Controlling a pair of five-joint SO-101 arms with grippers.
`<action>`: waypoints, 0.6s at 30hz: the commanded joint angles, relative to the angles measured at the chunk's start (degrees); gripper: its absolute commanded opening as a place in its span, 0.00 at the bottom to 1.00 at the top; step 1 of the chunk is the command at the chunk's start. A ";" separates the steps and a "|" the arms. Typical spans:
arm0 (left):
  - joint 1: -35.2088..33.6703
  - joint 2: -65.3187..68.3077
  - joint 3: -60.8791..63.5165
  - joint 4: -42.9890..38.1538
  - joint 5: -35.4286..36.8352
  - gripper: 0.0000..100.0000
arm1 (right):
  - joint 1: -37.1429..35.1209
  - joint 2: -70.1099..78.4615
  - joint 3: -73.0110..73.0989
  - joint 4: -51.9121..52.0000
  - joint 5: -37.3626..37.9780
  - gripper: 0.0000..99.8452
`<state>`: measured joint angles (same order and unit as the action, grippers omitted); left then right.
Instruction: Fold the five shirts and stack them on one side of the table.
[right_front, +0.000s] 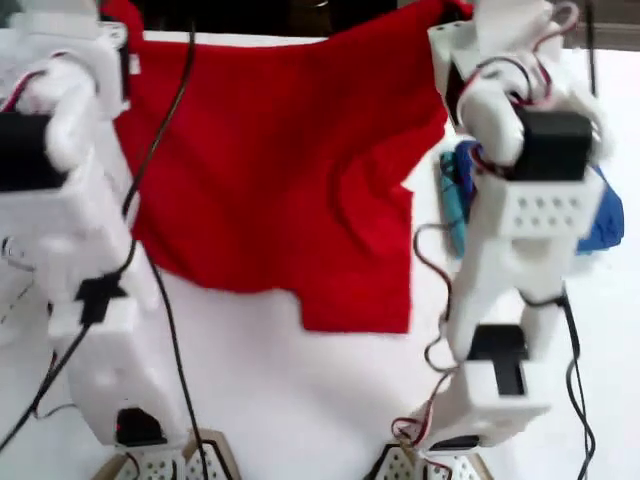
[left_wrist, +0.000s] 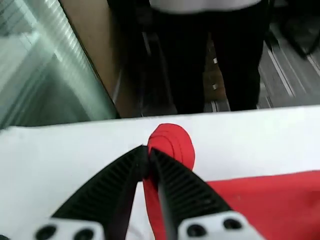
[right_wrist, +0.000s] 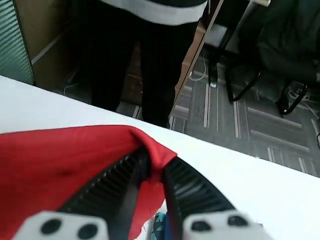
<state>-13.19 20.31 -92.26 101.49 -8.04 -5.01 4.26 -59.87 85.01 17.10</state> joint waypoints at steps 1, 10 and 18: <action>-2.46 -8.88 5.67 1.05 -0.62 0.03 | 0.84 -8.31 -2.37 2.24 -0.09 0.02; -2.81 -34.02 38.99 0.70 0.00 0.03 | 0.48 -19.47 -2.11 5.93 -0.09 0.02; -3.08 -51.52 58.33 0.35 0.53 0.03 | 0.48 -28.97 -2.20 7.87 -0.09 0.02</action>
<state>-15.47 -25.67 -38.64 101.49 -8.04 -5.01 -20.44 -60.31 92.13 17.10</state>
